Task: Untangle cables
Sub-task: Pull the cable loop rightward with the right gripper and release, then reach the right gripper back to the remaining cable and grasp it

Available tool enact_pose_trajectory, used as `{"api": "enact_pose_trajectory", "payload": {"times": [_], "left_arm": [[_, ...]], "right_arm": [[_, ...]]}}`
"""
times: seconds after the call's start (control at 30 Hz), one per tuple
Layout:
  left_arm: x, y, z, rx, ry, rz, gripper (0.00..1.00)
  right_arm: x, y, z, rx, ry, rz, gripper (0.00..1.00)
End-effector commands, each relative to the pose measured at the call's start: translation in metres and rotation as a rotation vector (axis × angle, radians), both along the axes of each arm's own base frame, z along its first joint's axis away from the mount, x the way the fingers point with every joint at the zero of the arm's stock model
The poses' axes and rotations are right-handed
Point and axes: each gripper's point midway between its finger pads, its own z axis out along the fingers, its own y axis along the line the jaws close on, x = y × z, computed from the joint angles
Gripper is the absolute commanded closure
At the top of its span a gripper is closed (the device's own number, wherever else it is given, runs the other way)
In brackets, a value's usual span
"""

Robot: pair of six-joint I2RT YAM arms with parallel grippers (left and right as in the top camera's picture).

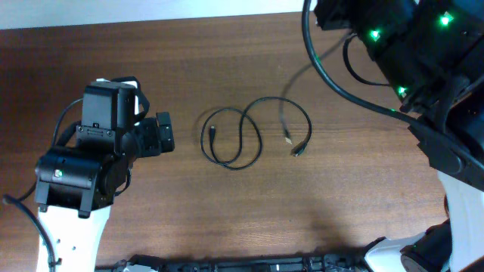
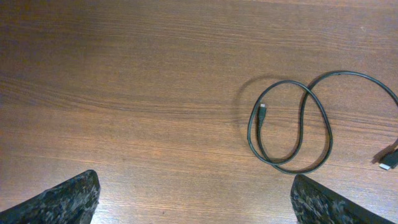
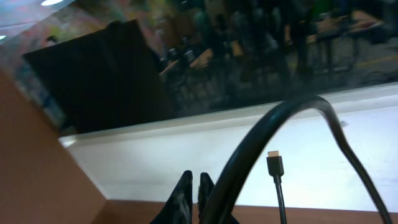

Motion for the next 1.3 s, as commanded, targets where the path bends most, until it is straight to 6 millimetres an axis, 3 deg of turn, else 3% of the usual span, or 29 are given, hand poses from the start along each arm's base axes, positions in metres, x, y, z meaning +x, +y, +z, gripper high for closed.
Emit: {"api": "enact_pose_trajectory", "payload": {"times": [0.0,0.2,0.33,0.4,0.6,0.73,0.83,0.9,1.0,1.13,1.27], "left_arm": [[-0.001,0.002,0.005,0.008,-0.016,0.000,0.01],[-0.001,0.002,0.005,0.008,-0.016,0.000,0.01],[-0.001,0.002,0.005,0.008,-0.016,0.000,0.01],[-0.001,0.002,0.005,0.008,-0.016,0.000,0.01],[-0.001,0.002,0.005,0.008,-0.016,0.000,0.01],[-0.001,0.002,0.005,0.008,-0.016,0.000,0.01],[-0.001,0.002,0.005,0.008,-0.016,0.000,0.01],[-0.001,0.002,0.005,0.008,-0.016,0.000,0.01],[-0.001,0.002,0.005,0.008,-0.016,0.000,0.01],[-0.001,0.002,0.005,0.008,-0.016,0.000,0.01],[-0.001,0.002,0.005,0.008,-0.016,0.000,0.01]], "right_arm": [[-0.003,-0.033,0.007,-0.040,-0.022,-0.168,0.96],[-0.012,-0.120,-0.011,-0.281,0.060,-0.669,0.96],[-0.011,-0.180,-0.030,-0.367,0.164,-0.880,0.96],[-0.008,-0.225,-0.044,-0.405,0.242,-1.012,0.96],[-0.012,-0.326,-0.078,-0.451,0.427,-1.285,0.96],[-0.031,-0.389,-0.127,-0.425,0.641,-1.421,0.96],[-0.035,-0.423,-0.190,-0.277,0.854,-1.334,0.96],[-0.050,-0.456,-0.241,-0.113,1.019,-1.312,0.96],[-0.068,-0.483,-0.281,0.014,1.148,-1.284,0.96],[-0.118,-0.528,-0.313,0.156,1.257,-1.365,0.96],[-0.139,-0.544,-0.329,0.244,1.291,-1.381,0.96]]}}
